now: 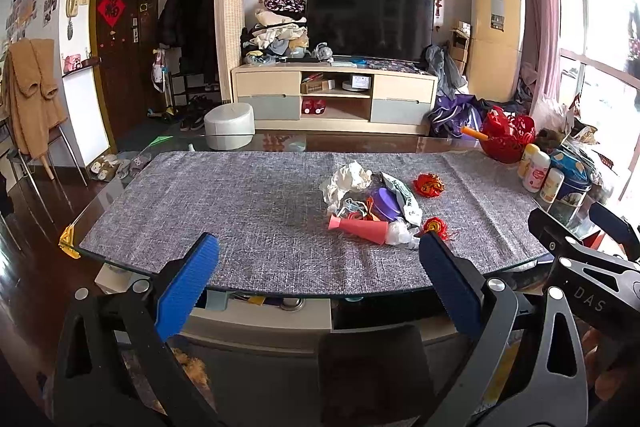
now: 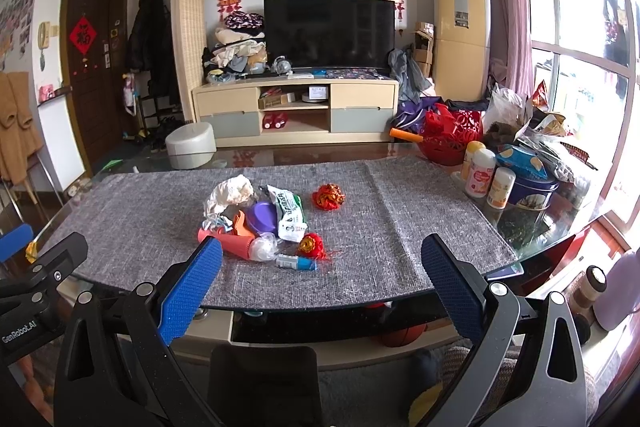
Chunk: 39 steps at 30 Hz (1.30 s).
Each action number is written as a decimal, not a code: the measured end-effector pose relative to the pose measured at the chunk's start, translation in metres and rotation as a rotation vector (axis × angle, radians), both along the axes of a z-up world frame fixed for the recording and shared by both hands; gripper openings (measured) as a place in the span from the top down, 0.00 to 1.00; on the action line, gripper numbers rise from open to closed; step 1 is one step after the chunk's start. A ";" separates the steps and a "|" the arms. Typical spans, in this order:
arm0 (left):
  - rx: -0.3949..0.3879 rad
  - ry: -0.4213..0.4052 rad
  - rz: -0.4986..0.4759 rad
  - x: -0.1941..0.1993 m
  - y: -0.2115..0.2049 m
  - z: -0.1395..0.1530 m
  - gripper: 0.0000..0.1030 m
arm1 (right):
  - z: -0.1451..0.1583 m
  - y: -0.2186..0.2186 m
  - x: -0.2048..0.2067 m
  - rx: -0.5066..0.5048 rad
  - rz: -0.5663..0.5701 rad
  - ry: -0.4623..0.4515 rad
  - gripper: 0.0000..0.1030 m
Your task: Collect trash
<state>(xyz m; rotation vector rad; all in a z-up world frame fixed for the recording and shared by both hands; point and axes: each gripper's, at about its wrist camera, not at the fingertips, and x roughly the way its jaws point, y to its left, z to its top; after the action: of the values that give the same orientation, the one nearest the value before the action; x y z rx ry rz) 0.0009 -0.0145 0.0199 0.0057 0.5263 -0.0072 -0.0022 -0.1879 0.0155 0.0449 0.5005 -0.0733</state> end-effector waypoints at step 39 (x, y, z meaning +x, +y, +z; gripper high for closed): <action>-0.014 -0.011 0.002 -0.007 0.014 0.007 0.08 | -0.003 -0.001 -0.001 0.007 -0.004 -0.005 0.03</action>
<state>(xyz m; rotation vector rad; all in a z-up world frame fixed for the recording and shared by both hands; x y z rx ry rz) -0.0062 -0.0001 0.0271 -0.0080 0.5152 -0.0089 -0.0034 -0.1894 0.0128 0.0525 0.4960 -0.0753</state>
